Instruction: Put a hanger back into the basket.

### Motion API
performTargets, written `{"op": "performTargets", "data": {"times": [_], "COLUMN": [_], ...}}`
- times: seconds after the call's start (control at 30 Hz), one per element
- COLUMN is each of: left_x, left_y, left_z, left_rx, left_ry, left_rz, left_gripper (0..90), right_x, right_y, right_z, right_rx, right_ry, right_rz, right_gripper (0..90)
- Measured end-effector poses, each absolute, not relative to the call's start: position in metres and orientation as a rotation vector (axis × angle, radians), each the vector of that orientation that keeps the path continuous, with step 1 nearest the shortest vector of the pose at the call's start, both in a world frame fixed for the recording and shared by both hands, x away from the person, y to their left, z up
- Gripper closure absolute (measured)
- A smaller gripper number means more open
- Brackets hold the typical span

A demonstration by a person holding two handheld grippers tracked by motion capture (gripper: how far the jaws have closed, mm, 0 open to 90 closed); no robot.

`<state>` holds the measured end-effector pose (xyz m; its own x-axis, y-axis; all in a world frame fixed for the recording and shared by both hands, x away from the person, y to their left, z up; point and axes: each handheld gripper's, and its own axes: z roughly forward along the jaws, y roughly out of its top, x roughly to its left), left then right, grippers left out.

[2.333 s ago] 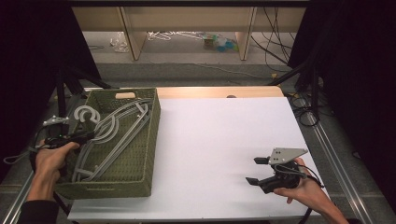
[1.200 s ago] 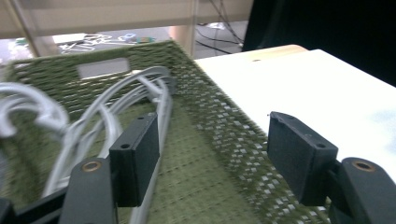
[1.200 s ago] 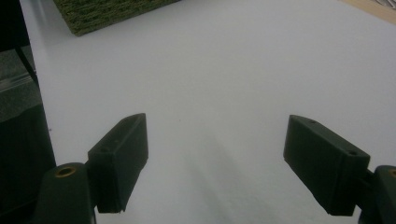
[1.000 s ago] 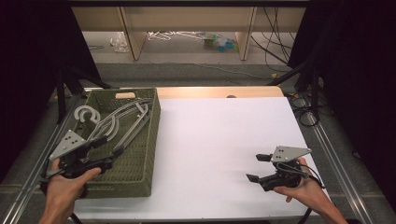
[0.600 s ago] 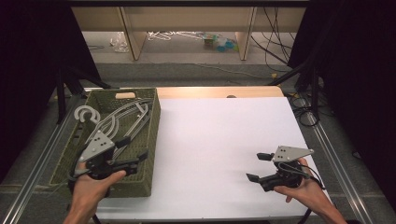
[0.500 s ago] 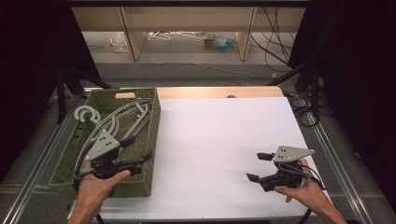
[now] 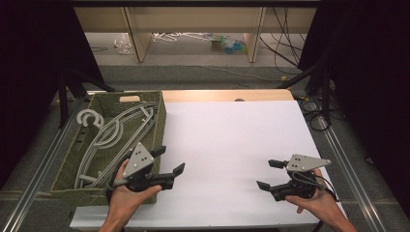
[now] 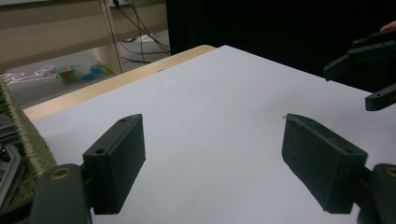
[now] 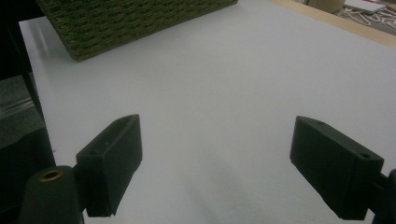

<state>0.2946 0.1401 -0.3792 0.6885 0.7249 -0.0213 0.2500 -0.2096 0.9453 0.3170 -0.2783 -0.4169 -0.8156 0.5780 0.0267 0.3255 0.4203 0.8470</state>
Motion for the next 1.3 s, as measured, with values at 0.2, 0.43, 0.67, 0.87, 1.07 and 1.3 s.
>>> {"op": "performTargets", "data": {"times": [0.2,0.43,0.67,0.87,1.07,1.3], "left_x": [0.280,0.270,0.268,0.268,0.267,0.266], "left_y": [0.136,0.149,0.151,0.154,0.155,0.156], "left_z": [-0.393,-0.405,-0.414,-0.412,-0.413,-0.413], "left_rx": [1.783,1.750,1.759,1.716,1.721,1.714], "left_ry": [0.738,0.714,0.720,0.713,0.732,0.731], "left_rz": [0.532,0.574,0.589,0.584,0.575,0.582], "left_gripper": [17.4,17.2,16.4,16.4,16.4,16.4], "right_x": [0.308,0.296,0.290,0.288,0.288,0.288], "right_y": [-0.279,-0.283,-0.283,-0.285,-0.286,-0.286], "right_z": [-0.419,-0.420,-0.420,-0.420,-0.419,-0.419], "right_rx": [0.806,0.814,0.811,0.812,0.835,0.838], "right_ry": [2.365,2.310,2.266,2.246,2.246,2.242], "right_rz": [1.373,1.396,1.427,1.433,1.436,1.437], "right_gripper": [17.4,17.1,17.1,17.0,17.0,17.0]}}
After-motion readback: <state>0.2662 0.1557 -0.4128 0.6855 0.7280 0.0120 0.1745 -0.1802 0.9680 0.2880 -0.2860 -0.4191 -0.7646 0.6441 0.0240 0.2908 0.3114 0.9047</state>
